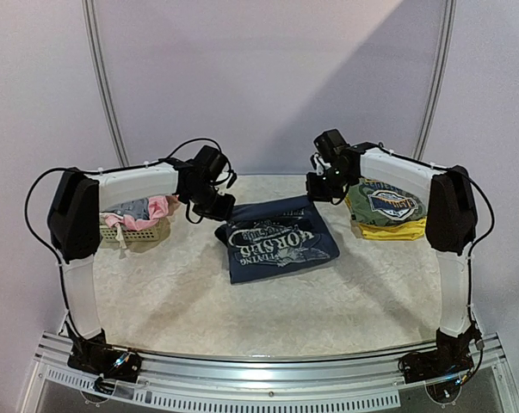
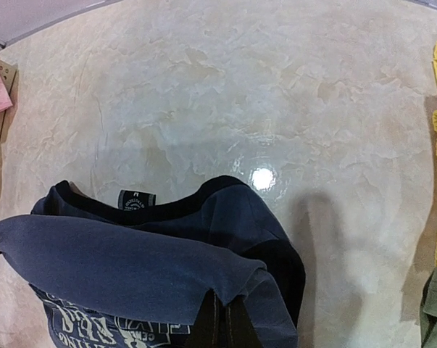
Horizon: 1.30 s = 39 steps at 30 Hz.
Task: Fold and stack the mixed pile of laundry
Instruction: Fold the 2/3-rectangle-folded tank top at the center of the board, then smooth out the square-folded tank top at the center of the board.
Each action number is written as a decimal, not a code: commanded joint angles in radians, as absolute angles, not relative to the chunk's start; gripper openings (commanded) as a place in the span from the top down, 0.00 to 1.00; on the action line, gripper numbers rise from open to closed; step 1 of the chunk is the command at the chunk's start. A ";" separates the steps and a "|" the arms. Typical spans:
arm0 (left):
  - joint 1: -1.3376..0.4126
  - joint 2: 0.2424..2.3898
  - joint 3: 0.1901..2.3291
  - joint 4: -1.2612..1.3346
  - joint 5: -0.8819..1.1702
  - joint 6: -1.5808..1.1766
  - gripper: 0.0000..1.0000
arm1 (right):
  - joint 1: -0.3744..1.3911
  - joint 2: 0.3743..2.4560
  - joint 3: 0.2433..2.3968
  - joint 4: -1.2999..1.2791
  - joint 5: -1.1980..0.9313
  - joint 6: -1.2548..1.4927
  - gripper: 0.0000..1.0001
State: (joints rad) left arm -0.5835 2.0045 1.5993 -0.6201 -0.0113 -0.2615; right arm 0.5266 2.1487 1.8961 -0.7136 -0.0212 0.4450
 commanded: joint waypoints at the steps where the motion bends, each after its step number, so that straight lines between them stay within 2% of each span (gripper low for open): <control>1: -0.546 2.071 1.655 -0.675 -0.008 -0.241 1.00 | 0.506 2.221 1.960 -0.737 -0.044 0.433 1.00; 3: -0.541 2.096 1.671 -0.682 -0.008 -0.242 0.99 | 0.502 2.240 1.978 -0.735 -0.049 0.432 0.98; 4: -0.538 2.106 1.678 -0.684 -0.013 -0.244 0.99 | 0.498 2.252 1.982 -0.732 -0.050 0.433 0.92; 6: -0.533 2.120 1.688 -0.688 -0.044 -0.252 0.94 | 0.489 2.267 1.991 -0.722 -0.051 0.436 0.69; 7: -0.530 2.121 1.691 -0.683 -0.076 -0.256 0.89 | 0.485 2.274 1.996 -0.719 -0.051 0.438 0.57; 8: -0.528 2.121 1.692 -0.667 -0.123 -0.253 0.83 | 0.480 2.282 2.004 -0.717 -0.051 0.442 0.48; 9: -0.528 2.120 1.688 -0.636 -0.170 -0.236 0.72 | 0.476 2.286 2.011 -0.715 -0.049 0.443 0.42; 11: -0.526 2.123 1.679 -0.561 -0.247 -0.207 0.45 | 0.473 2.281 2.029 -0.704 -0.047 0.440 0.34; 14: -0.530 2.125 1.719 -0.573 -0.302 -0.193 0.27 | 0.474 2.249 2.027 -0.690 -0.050 0.428 0.28; 16: -0.537 2.077 1.685 -0.539 -0.312 -0.192 0.23 | 0.474 2.196 1.988 -0.665 -0.058 0.417 0.26; 19: -0.550 1.974 1.579 -0.471 -0.314 -0.179 0.23 | 0.476 2.109 1.867 -0.579 -0.126 0.396 0.27; 27: -0.564 1.869 1.524 -0.493 -0.162 -0.115 0.46 | 0.507 1.986 1.580 -0.435 -0.320 0.367 0.52; 30: -0.591 1.815 1.469 -0.490 -0.134 -0.130 0.47 | 0.515 1.966 1.469 -0.419 -0.309 0.370 0.59; 36: -0.673 1.784 1.398 -0.539 -0.088 -0.173 0.46 | 0.515 1.949 1.336 -0.405 -0.243 0.386 0.61; 39: -0.721 1.796 1.364 -0.584 -0.142 -0.224 0.42 | 0.515 1.940 1.294 -0.403 -0.208 0.391 0.57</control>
State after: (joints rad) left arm -0.6609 1.7908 1.4124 -0.5114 -0.1219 -0.1623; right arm 0.5167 1.9759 1.3342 -0.4248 -0.2630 0.3828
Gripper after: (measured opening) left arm 0.549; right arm 0.400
